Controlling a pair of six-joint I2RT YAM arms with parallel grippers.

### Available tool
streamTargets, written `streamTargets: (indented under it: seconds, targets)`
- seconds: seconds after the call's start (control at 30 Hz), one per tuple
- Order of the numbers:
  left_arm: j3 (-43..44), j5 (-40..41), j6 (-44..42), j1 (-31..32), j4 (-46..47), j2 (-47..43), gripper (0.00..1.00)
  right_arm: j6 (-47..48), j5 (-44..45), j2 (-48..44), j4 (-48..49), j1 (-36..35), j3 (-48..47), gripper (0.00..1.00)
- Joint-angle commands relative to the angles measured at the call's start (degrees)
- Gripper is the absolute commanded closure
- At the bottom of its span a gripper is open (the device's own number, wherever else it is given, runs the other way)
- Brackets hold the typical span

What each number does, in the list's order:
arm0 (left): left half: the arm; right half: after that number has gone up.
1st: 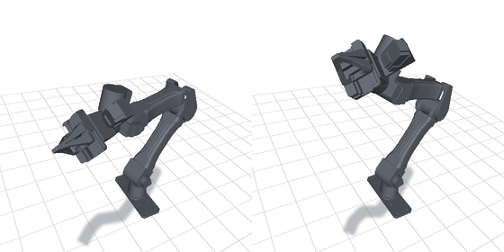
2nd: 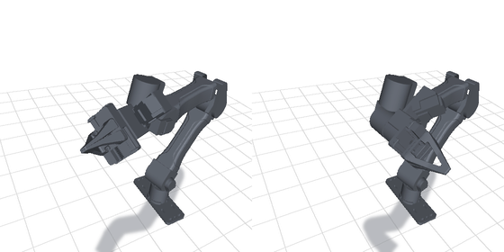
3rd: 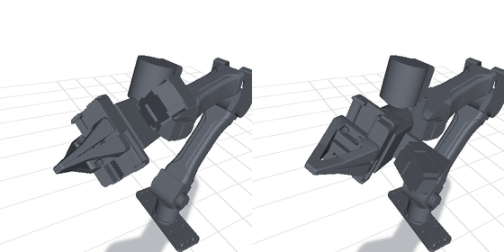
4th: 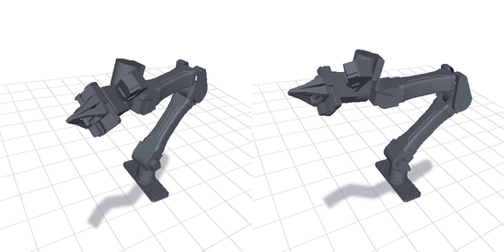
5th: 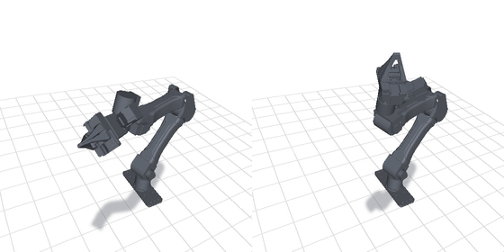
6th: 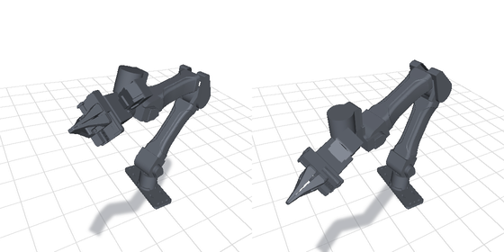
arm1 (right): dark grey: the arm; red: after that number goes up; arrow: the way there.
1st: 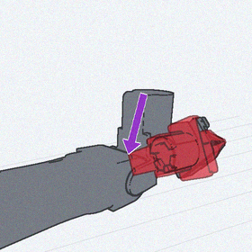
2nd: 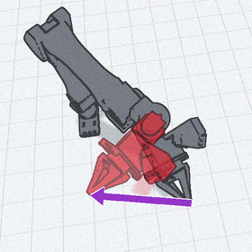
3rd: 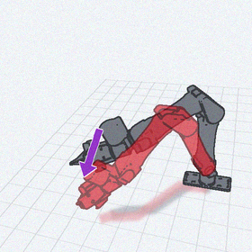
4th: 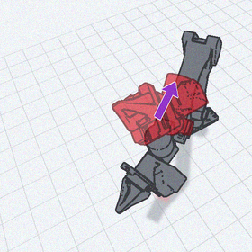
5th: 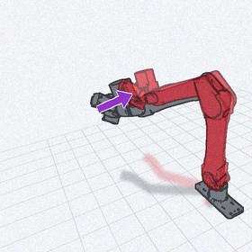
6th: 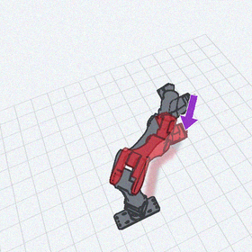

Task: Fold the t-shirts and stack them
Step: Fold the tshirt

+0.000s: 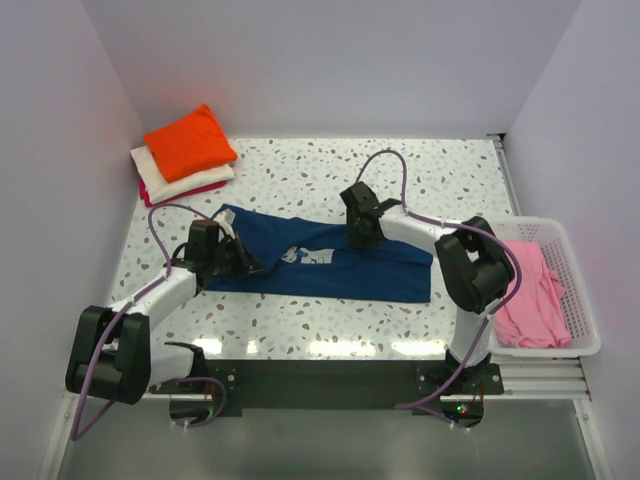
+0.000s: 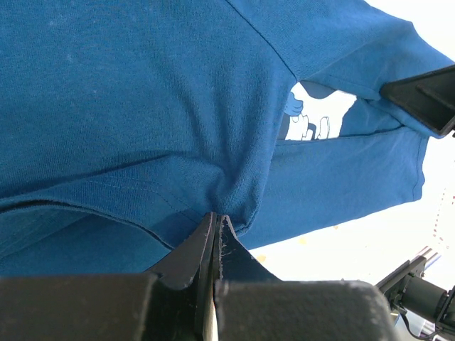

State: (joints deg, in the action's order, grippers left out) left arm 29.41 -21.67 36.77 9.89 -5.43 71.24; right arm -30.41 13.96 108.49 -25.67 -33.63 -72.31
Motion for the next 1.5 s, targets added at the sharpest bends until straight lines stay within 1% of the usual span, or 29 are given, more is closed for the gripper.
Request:
streamTargets:
  seconds: [0.0, 0.07, 0.17, 0.2, 0.27, 0.3, 0.4, 0.43, 0.53, 0.6, 1.03, 1.13, 1.2, 1.23, 1.33, 1.47]
  targets:
    - [1.9, -0.3, -1.4, 0.4, 0.7, 0.2, 1.00, -0.2, 0.0, -2.1, 1.0, -0.3, 1.2, 0.59]
    - [1.9, -0.3, -1.4, 0.4, 0.8, 0.3, 1.00, -0.2, -0.3, -2.1, 0.9, -0.3, 1.3, 0.60]
    - [1.8, -0.3, -1.4, 0.4, 0.9, 0.3, 1.00, -0.3, -0.2, -2.6, 1.1, -0.3, 1.6, 0.64]
    - [1.8, -0.3, -1.4, 0.4, 0.9, 0.3, 1.00, -0.3, -0.3, -2.8, 1.1, -0.3, 1.7, 0.68]
    - [1.7, -0.2, -1.5, 0.4, 0.9, 0.4, 1.00, -0.4, -0.4, -3.1, 1.2, -0.3, 1.9, 0.71]
    - [1.6, -0.2, -1.5, 0.4, 0.9, 0.3, 1.00, -0.4, -0.7, -3.1, 1.2, -0.3, 1.7, 0.76]
    - [1.5, -0.2, -1.4, 0.4, 1.0, 0.3, 1.00, -0.5, -0.9, -2.8, 1.2, -0.3, 1.6, 0.83]
    - [1.6, -0.1, -1.5, 0.4, 1.0, 0.3, 1.00, -0.5, -0.9, -2.8, 1.2, -0.3, 1.6, 0.88]
    - [1.5, -0.2, -1.4, 0.4, 0.9, 0.2, 1.00, -0.6, -0.7, -3.0, 1.0, -0.3, 1.3, 0.98]
    - [1.6, -0.2, -1.4, 0.4, 0.9, -0.2, 1.00, -0.5, -0.7, -3.5, 0.4, -0.4, 1.2, 1.00]
    - [4.2, 1.2, -2.3, 0.4, -1.9, -1.7, 1.00, -0.4, 1.9, -7.9, -1.6, -0.2, 1.7, 1.00]
    - [4.5, 1.4, -2.2, 0.4, -2.0, -1.9, 1.00, -0.2, 1.0, -8.0, -1.6, -0.4, 1.7, 0.99]
    - [4.6, 1.5, -2.2, 0.4, -2.1, -1.8, 1.00, 0.5, 0.3, -7.7, -0.9, -0.4, 2.0, 0.89]
    - [4.9, 1.5, -2.3, 0.4, -2.1, -1.7, 1.00, 0.9, -1.1, -7.7, 0.2, -0.6, 2.3, 0.81]
    - [5.8, 2.0, -2.6, 0.3, -2.7, -1.5, 1.00, 2.2, -1.5, -6.5, 1.0, -1.4, 2.0, 0.69]
    - [7.2, 2.8, -3.1, 0.2, -3.8, -1.5, 1.00, 2.8, -1.9, -5.0, 1.7, -2.0, 1.4, 0.66]
